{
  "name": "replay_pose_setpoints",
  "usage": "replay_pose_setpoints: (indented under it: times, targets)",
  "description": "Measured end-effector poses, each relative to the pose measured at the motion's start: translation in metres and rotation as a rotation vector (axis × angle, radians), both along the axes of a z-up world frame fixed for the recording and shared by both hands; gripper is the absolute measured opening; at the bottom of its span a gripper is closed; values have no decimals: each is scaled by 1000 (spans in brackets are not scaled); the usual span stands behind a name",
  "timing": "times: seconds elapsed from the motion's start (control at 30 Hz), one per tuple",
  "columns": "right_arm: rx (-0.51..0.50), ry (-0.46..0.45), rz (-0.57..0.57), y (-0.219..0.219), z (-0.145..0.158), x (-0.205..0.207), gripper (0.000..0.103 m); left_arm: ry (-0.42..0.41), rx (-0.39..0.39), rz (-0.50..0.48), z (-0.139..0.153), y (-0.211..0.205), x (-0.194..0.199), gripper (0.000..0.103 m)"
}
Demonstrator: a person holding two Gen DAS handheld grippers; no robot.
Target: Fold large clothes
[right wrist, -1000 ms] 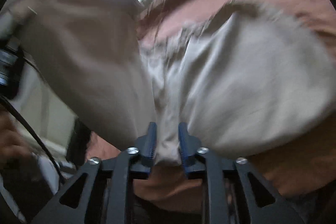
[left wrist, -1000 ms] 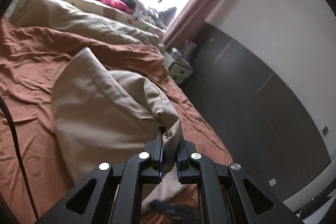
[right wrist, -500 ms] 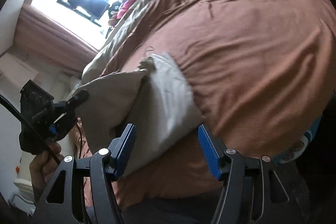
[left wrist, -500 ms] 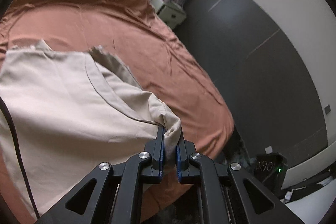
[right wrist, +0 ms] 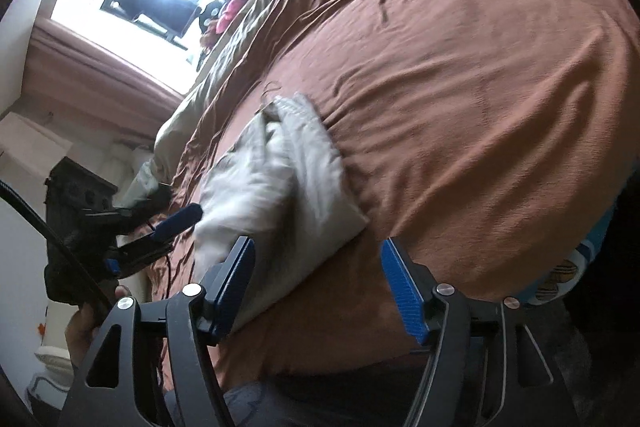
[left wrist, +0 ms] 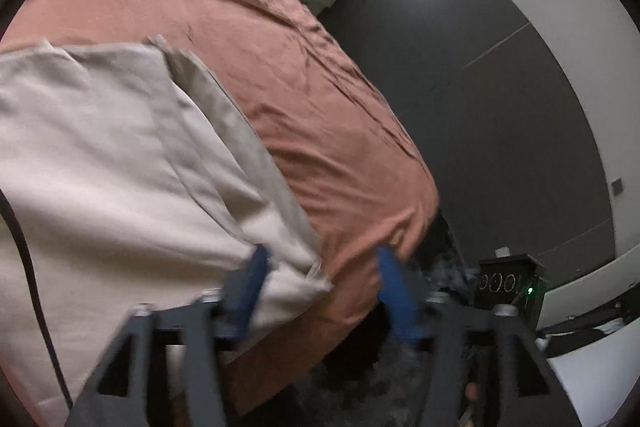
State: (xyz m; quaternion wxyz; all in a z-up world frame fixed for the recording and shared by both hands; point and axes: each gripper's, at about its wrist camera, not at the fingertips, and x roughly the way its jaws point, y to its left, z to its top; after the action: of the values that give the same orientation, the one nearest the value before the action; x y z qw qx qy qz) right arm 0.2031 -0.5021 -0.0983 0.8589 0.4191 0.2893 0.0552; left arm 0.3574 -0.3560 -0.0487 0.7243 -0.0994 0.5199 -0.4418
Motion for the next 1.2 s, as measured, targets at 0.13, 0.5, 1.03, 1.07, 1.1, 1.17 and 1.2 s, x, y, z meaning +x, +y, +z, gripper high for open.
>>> replay_pose_setpoints:
  times: [0.13, 0.5, 1.03, 1.07, 1.1, 1.17, 1.2]
  targets:
    - [9, -13, 62, 12, 2, 24, 64, -41, 38, 74, 12, 43, 12, 71]
    - [-38, 54, 232, 6, 5, 110, 64, -49, 150, 292, 3, 172, 53, 71]
    - [-151, 145, 521, 19, 22, 248, 63, 102, 186, 398, -101, 221, 89, 71]
    - [-160, 151, 526, 20, 23, 255, 62, 110, 183, 397, -104, 221, 90, 71]
    - [-169, 162, 537, 20, 23, 265, 61, 116, 181, 395, -107, 219, 91, 71]
    - [-179, 177, 557, 23, 23, 282, 57, 117, 176, 388, -112, 216, 91, 71]
    - [-186, 186, 565, 24, 22, 288, 55, 118, 174, 387, -112, 215, 91, 71]
